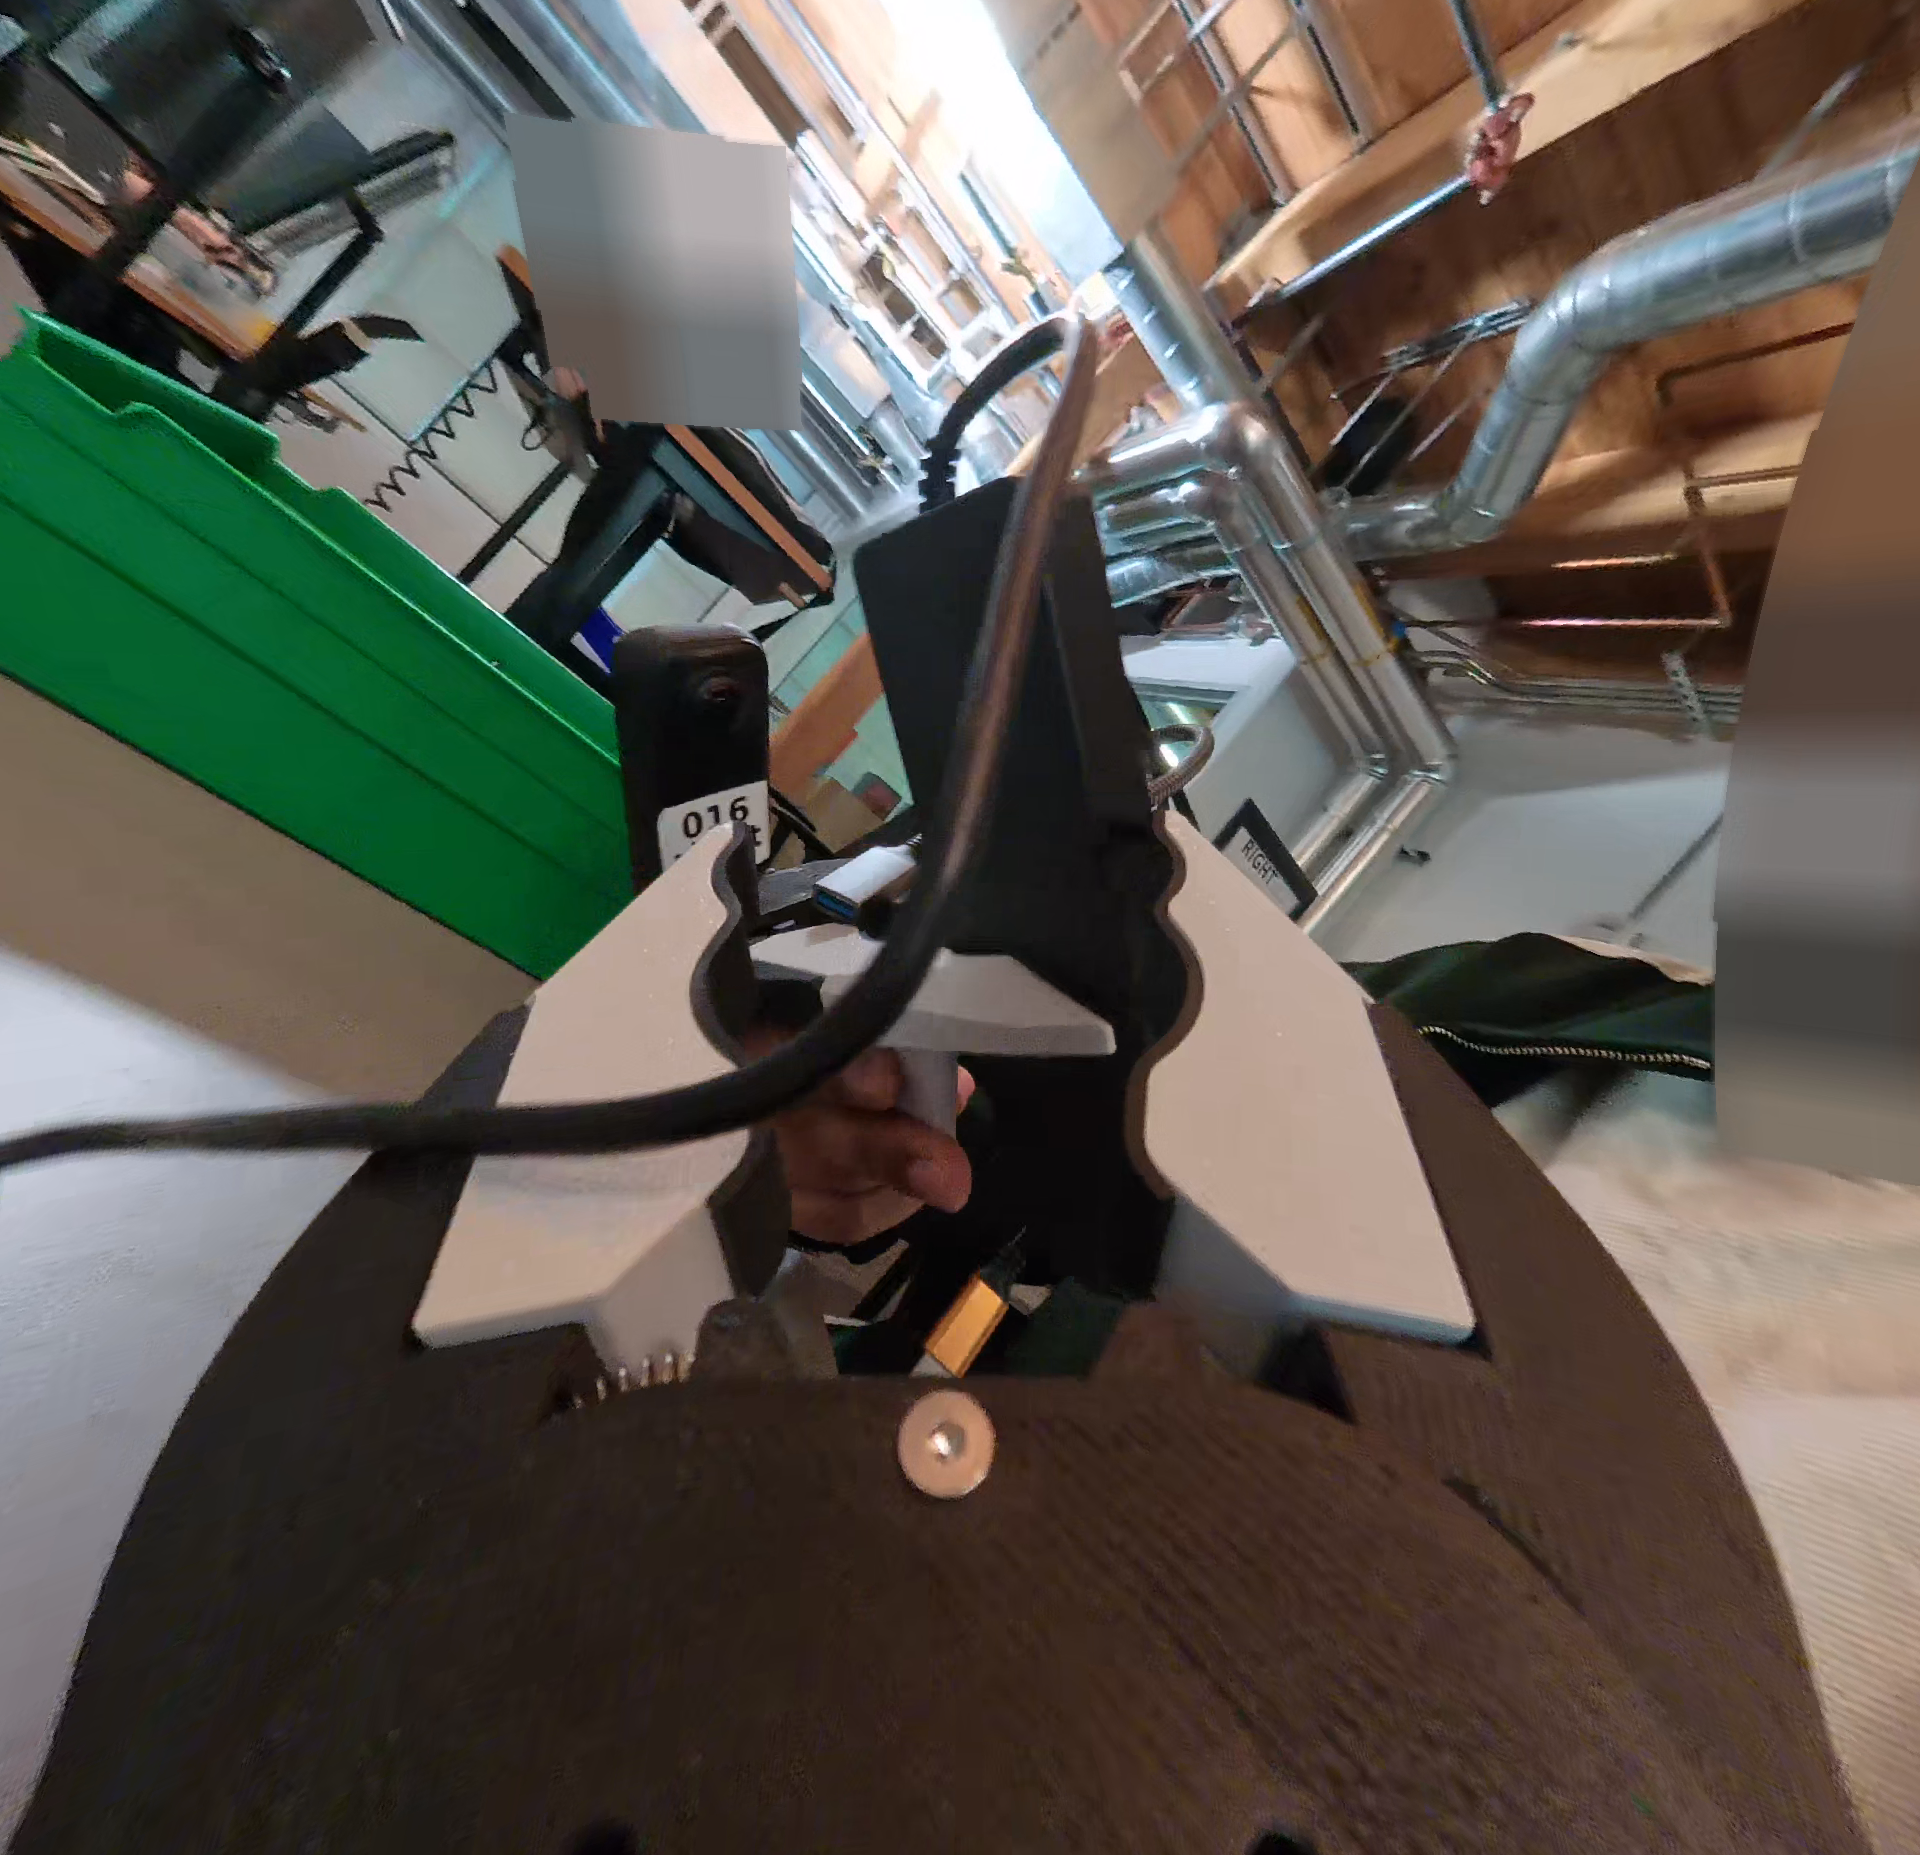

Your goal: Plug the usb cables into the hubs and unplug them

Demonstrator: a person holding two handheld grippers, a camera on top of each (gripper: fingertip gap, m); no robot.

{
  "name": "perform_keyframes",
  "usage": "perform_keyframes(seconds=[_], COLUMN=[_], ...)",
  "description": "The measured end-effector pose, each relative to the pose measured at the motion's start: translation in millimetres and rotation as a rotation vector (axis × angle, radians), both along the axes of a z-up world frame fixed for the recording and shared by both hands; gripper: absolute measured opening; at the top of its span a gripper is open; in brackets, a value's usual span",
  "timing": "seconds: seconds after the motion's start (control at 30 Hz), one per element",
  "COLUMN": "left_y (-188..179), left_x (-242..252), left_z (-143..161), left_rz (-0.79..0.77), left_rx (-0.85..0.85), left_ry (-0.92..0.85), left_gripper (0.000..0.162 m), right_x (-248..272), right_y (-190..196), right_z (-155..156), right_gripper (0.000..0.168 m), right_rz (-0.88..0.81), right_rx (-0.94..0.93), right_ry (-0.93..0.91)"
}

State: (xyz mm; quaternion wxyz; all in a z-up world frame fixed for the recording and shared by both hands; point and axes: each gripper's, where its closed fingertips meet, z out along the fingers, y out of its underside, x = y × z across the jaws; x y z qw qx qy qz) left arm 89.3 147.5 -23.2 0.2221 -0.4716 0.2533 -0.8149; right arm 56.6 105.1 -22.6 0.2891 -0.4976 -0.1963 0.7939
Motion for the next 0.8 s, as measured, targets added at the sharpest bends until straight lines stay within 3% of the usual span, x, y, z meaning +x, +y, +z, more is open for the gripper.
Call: perform_keyframes(seconds=[0.17, 0.37, 0.6, 0.8], left_y=[-17.3, -32.1, -30.5, -19.2], left_x=[2.3, 7.1, -2.1, -2.5], left_z=[1.9, -1.1, 8.0, 12.1], left_rz=[-0.069, -0.132, -0.144, -0.018], left_rx=[0.036, 0.057, 0.045, 0.121], left_ry=[-0.012, -0.004, -0.072, -0.079], left_gripper=[0.084, 0.089, 0.055, 0.051], right_x=[-11.6, -16.6, -16.1, -8.3], right_y=[1.7, -19.3, -21.7, -5.9], right_z=[-22.7, -23.9, -27.0, -26.9], right_gripper=[0.023, 0.023, 0.023, 0.024], right_rz=[0.011, 0.152, 0.178, 0.091], right_rx=[-0.032, -0.022, -0.030, -0.046], right_ry=[-0.124, -0.137, -0.132, -0.120])
